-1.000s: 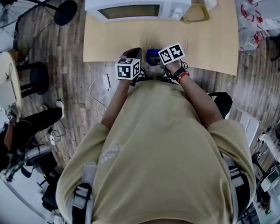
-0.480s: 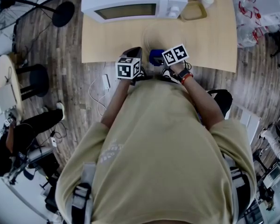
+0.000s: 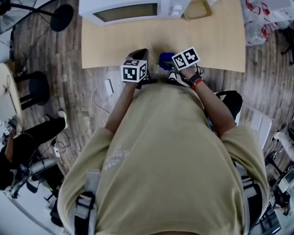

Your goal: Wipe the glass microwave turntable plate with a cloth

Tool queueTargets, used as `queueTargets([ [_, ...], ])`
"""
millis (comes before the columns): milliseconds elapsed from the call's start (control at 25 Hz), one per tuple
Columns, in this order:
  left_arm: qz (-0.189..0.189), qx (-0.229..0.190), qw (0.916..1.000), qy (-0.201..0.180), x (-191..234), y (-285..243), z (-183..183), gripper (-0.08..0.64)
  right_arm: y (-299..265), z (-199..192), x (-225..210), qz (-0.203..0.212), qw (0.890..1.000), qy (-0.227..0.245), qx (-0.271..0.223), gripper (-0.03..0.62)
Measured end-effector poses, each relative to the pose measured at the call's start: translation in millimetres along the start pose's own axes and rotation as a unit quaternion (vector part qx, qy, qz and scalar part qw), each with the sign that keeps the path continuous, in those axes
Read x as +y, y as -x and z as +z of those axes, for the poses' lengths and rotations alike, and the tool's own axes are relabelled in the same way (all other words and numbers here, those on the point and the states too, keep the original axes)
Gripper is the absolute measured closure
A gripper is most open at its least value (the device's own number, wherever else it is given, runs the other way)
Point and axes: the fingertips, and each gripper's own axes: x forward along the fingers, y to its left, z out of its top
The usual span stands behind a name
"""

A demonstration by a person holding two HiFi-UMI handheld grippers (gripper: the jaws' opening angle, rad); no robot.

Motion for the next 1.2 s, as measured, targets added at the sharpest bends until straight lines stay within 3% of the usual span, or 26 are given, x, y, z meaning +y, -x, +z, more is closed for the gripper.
queueTargets([
  [520,-0.018,0.007,0.9998,-0.002,-20.0,-15.3,-1.6,0.543,30.6,-17.4,-31.7,-0.017,1.000,-0.023,-0.007,0.457],
  [960,-0.033,0.015,0.9992,-0.018,-36.5,-25.6,-3.5,0.543,61.8,-27.4,-66.5,-0.044,0.999,0.005,-0.005,0.451],
  [1200,-0.032,0.010,0.9991,-0.025,-36.1,-26.1,7.9,0.543,75.0,-25.1,-78.6,-0.059,0.998,-0.005,-0.012,0.453],
])
